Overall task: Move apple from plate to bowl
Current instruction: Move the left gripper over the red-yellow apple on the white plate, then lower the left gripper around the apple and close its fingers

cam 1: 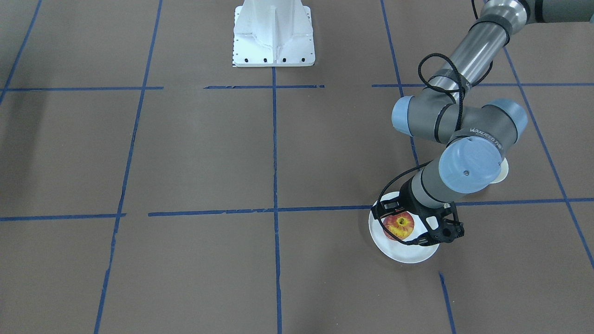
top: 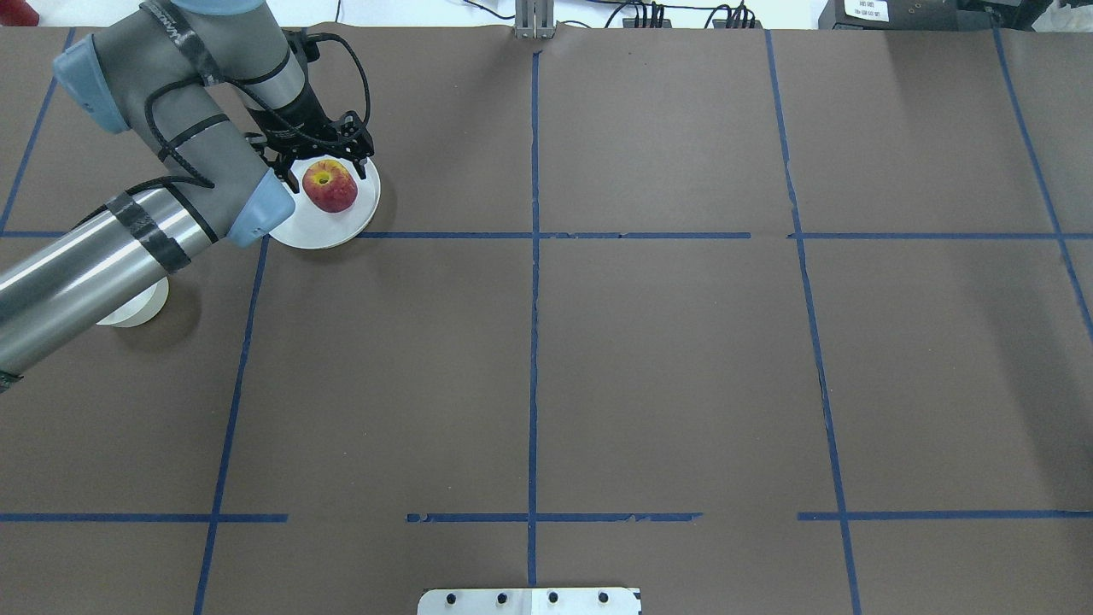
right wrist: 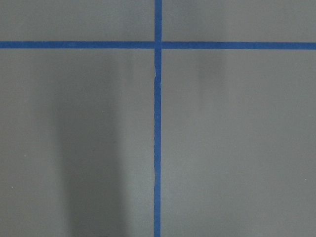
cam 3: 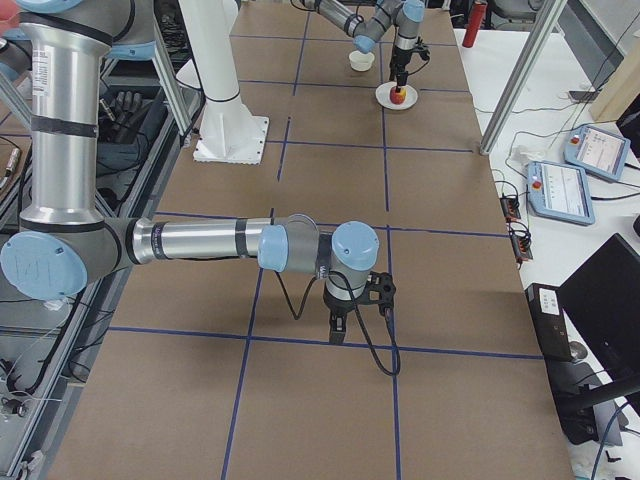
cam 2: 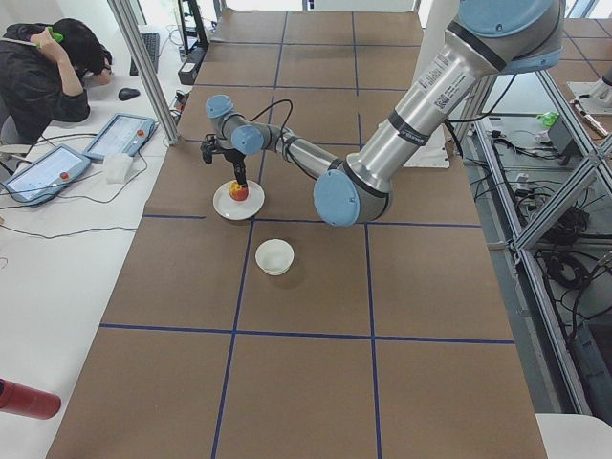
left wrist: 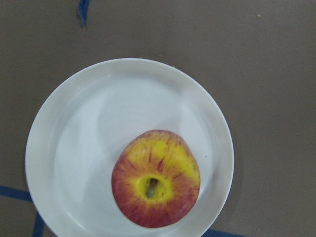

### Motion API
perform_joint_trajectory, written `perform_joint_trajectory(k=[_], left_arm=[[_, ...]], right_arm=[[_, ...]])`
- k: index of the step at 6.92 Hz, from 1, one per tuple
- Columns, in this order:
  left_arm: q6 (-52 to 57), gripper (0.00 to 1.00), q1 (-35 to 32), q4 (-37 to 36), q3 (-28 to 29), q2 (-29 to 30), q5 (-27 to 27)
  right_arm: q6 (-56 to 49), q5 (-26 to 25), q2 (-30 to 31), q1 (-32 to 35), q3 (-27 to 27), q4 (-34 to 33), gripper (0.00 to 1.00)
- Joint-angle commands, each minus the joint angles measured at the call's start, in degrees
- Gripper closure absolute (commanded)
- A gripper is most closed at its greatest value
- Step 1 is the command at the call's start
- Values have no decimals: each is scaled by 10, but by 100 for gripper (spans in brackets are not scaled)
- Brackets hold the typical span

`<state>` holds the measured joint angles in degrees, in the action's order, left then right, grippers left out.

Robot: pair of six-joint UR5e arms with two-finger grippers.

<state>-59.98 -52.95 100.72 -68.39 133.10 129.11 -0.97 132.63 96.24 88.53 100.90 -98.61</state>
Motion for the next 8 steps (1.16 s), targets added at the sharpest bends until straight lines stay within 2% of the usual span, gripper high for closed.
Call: perform_joint_trajectory(k=[1, 3, 8], left_arm=[[-3, 0, 7, 24, 26, 8, -19], [0, 0, 8, 46, 48, 7, -28], [4, 0, 7, 46, 48, 2, -31]], right_arm=[[0, 0, 0, 1, 0, 0, 0], [0, 0, 0, 0, 0, 0, 0], [0, 0, 0, 0, 0, 0, 0]])
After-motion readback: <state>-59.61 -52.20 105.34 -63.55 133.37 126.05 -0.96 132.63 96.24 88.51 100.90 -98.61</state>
